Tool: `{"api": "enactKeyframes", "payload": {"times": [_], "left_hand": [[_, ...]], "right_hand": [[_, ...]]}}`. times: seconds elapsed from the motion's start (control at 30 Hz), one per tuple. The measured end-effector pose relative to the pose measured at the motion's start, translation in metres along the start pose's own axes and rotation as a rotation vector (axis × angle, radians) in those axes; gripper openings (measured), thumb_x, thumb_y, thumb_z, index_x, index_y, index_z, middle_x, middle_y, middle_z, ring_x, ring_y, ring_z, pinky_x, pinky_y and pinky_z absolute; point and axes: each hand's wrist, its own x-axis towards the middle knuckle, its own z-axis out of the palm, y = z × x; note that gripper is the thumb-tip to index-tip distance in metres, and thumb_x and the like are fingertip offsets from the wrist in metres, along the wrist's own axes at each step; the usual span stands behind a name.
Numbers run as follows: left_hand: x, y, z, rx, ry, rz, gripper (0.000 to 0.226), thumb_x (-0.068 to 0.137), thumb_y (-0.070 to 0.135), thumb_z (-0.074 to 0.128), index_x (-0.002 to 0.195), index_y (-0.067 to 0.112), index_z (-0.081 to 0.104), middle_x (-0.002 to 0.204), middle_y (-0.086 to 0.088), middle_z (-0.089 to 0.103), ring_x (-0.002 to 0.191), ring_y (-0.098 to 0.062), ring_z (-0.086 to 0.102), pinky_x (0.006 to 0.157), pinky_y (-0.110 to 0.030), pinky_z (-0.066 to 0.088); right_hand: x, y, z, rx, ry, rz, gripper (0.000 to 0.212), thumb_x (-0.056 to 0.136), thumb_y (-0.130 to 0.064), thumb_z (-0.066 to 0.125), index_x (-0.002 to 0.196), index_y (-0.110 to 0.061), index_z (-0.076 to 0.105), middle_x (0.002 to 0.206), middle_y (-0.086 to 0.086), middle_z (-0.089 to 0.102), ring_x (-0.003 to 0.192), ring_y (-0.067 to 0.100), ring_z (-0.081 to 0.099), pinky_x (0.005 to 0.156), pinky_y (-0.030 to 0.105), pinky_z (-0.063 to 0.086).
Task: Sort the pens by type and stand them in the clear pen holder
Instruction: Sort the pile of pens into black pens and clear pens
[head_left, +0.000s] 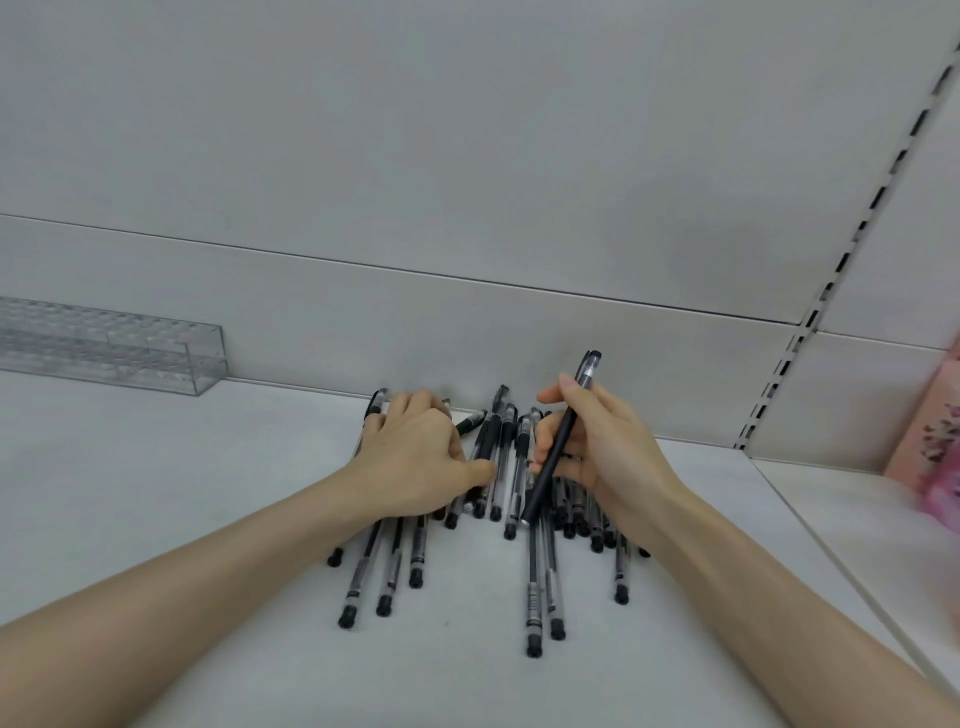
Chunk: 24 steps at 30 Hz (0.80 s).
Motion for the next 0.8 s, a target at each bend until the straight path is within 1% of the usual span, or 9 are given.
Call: {"api": "enactKeyframes", "payload": {"times": [0.17, 0.3, 0.4, 0.47, 0.57, 0.6, 0.67, 0.73, 0.8], "left_hand": [[0.000, -0.002, -0.005, 0.023, 0.090, 0.032, 0.030, 0.084, 0.035, 0.057, 0.060, 0.018, 0.061, 0.109, 0.007, 0.052, 0.111, -0.013, 0.038, 0.088, -0.030, 0.020], [-0.002, -0.003, -0.010, -0.260, 0.184, 0.153, 0.028, 0.086, 0.039, 0.057, 0.068, 0.019, 0.063, 0.099, 0.007, 0.059, 0.102, -0.010, 0.048, 0.089, -0.031, 0.035], [-0.009, 0.008, -0.010, -0.432, 0.057, 0.277, 0.027, 0.088, 0.040, 0.058, 0.073, 0.018, 0.062, 0.080, 0.012, 0.064, 0.067, 0.002, 0.051, 0.067, -0.021, 0.040], [-0.011, 0.014, -0.008, -0.408, -0.011, 0.337, 0.026, 0.089, 0.038, 0.058, 0.074, 0.018, 0.063, 0.070, 0.015, 0.061, 0.059, -0.003, 0.050, 0.061, -0.020, 0.040], [-0.011, 0.012, -0.006, -0.324, 0.017, 0.396, 0.022, 0.091, 0.038, 0.055, 0.080, 0.022, 0.066, 0.076, 0.017, 0.060, 0.077, -0.002, 0.055, 0.074, -0.018, 0.042], [-0.011, 0.010, -0.006, -0.294, 0.029, 0.426, 0.022, 0.092, 0.039, 0.053, 0.087, 0.023, 0.067, 0.085, 0.016, 0.062, 0.085, 0.000, 0.055, 0.079, -0.018, 0.041], [-0.012, 0.009, -0.005, -0.189, -0.048, 0.505, 0.033, 0.094, 0.047, 0.048, 0.116, 0.027, 0.062, 0.117, 0.017, 0.058, 0.109, 0.006, 0.047, 0.097, -0.017, 0.035], [-0.013, 0.011, -0.002, -0.040, -0.207, 0.547, 0.051, 0.091, 0.055, 0.040, 0.139, 0.036, 0.041, 0.144, 0.024, 0.034, 0.132, 0.008, 0.024, 0.112, -0.017, 0.017], [-0.011, 0.008, 0.000, 0.111, -0.268, 0.535, 0.058, 0.090, 0.060, 0.037, 0.144, 0.040, 0.031, 0.152, 0.025, 0.016, 0.139, 0.008, 0.011, 0.117, -0.025, 0.005]], "right_hand": [[0.003, 0.003, 0.002, 0.008, 0.003, 0.020, 0.029, 0.101, -0.029, 0.043, 0.092, -0.008, 0.059, 0.065, 0.007, 0.066, 0.062, 0.019, 0.063, 0.059, 0.031, 0.053], [0.004, 0.001, 0.001, 0.101, -0.004, 0.011, 0.029, 0.100, -0.028, 0.045, 0.100, -0.006, 0.063, 0.089, 0.009, 0.075, 0.085, 0.019, 0.072, 0.063, 0.029, 0.058], [0.002, -0.005, 0.001, 0.168, -0.027, -0.028, 0.029, 0.100, -0.027, 0.045, 0.106, -0.004, 0.061, 0.098, 0.009, 0.074, 0.093, 0.022, 0.071, 0.072, 0.032, 0.059], [0.001, -0.010, 0.001, 0.196, -0.047, -0.054, 0.027, 0.101, -0.024, 0.043, 0.105, -0.003, 0.059, 0.092, 0.010, 0.074, 0.089, 0.024, 0.072, 0.072, 0.033, 0.059], [0.000, -0.022, -0.006, 0.233, -0.005, -0.085, 0.026, 0.102, -0.023, 0.040, 0.099, -0.003, 0.056, 0.068, 0.007, 0.066, 0.064, 0.023, 0.068, 0.061, 0.035, 0.059], [0.001, -0.027, -0.011, 0.217, 0.029, -0.095, 0.025, 0.102, -0.023, 0.039, 0.097, -0.005, 0.056, 0.064, 0.006, 0.062, 0.057, 0.020, 0.064, 0.058, 0.034, 0.057], [0.003, -0.032, -0.022, 0.183, 0.073, -0.106, 0.025, 0.102, -0.025, 0.039, 0.097, -0.007, 0.056, 0.064, 0.004, 0.055, 0.051, 0.017, 0.056, 0.053, 0.032, 0.053], [0.004, -0.033, -0.031, 0.171, 0.085, -0.098, 0.025, 0.102, -0.026, 0.040, 0.100, -0.007, 0.055, 0.063, 0.003, 0.052, 0.049, 0.015, 0.050, 0.049, 0.029, 0.049], [0.004, -0.028, -0.037, 0.183, 0.088, -0.081, 0.024, 0.102, -0.027, 0.040, 0.103, -0.008, 0.055, 0.061, 0.002, 0.050, 0.048, 0.014, 0.046, 0.047, 0.027, 0.047]]}}
